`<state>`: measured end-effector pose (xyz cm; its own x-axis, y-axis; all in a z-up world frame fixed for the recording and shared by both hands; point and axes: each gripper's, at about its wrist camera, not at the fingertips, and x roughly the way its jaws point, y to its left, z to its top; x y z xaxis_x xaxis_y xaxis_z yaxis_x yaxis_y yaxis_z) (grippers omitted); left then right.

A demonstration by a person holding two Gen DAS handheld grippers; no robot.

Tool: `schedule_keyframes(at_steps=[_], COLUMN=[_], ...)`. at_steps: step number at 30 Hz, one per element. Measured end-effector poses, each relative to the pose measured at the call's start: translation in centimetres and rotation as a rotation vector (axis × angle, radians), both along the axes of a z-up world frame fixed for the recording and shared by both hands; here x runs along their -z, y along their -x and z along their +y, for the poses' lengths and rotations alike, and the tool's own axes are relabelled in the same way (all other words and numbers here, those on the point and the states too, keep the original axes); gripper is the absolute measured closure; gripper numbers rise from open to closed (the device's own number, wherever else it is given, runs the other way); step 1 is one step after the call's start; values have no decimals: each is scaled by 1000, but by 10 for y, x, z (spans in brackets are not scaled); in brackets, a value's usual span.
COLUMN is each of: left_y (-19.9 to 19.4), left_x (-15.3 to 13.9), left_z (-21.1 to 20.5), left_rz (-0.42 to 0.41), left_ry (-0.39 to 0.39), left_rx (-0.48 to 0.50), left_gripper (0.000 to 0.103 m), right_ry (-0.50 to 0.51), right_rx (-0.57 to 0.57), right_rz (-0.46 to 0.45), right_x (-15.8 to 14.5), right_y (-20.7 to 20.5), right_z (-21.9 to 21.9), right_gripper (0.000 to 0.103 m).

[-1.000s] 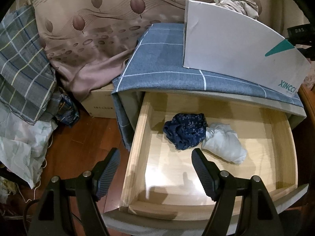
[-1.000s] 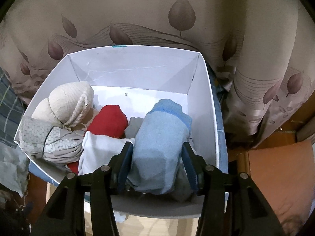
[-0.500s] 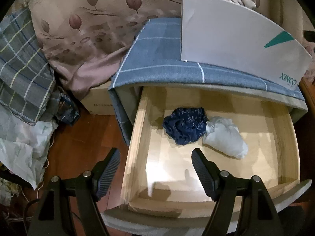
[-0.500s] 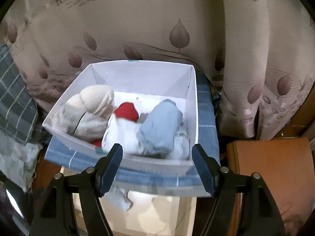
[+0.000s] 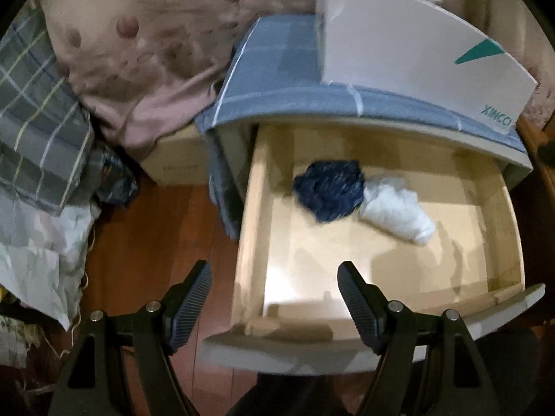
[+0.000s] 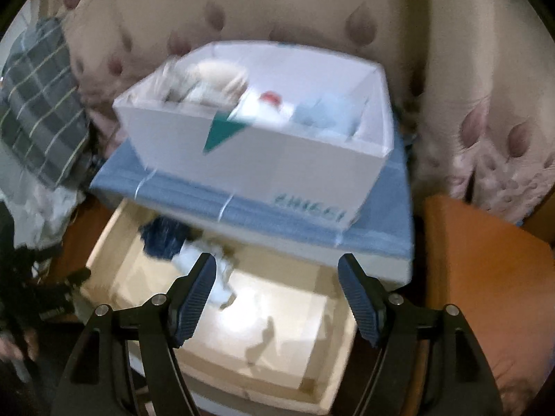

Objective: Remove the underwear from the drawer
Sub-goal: 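Move the right tool back into the drawer toward the white underwear, then grasp the white underwear with the right tool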

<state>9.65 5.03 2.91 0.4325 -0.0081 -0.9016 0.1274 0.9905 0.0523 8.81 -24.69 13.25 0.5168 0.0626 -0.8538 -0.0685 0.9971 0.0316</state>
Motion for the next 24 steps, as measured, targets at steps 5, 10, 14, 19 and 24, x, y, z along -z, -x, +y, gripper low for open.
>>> schedule_keyframes(at_steps=[5,10,14,19,24], left_y=[-3,-3,2,-3,-7], left_x=[8,14,10,15,19], left_z=[14,13,12,17,29], left_rz=[39,56,22,58,90], left_ry=[13,-6,-9,28,98], left_rx=[-68,-84,-77,-83,-115], left_gripper=[26,26,26,26,26], right_ry=[-2,32,72,148,180], right_rx=[-106,-241,-314,-377,-431], right_rz=[59,116,165,207,222], right_x=[36,71,101,135,155], right_y=[-1,-11,-25,-43,-52], right_z=[30,70,94,116,129], right_gripper=[33,33,38,40,40])
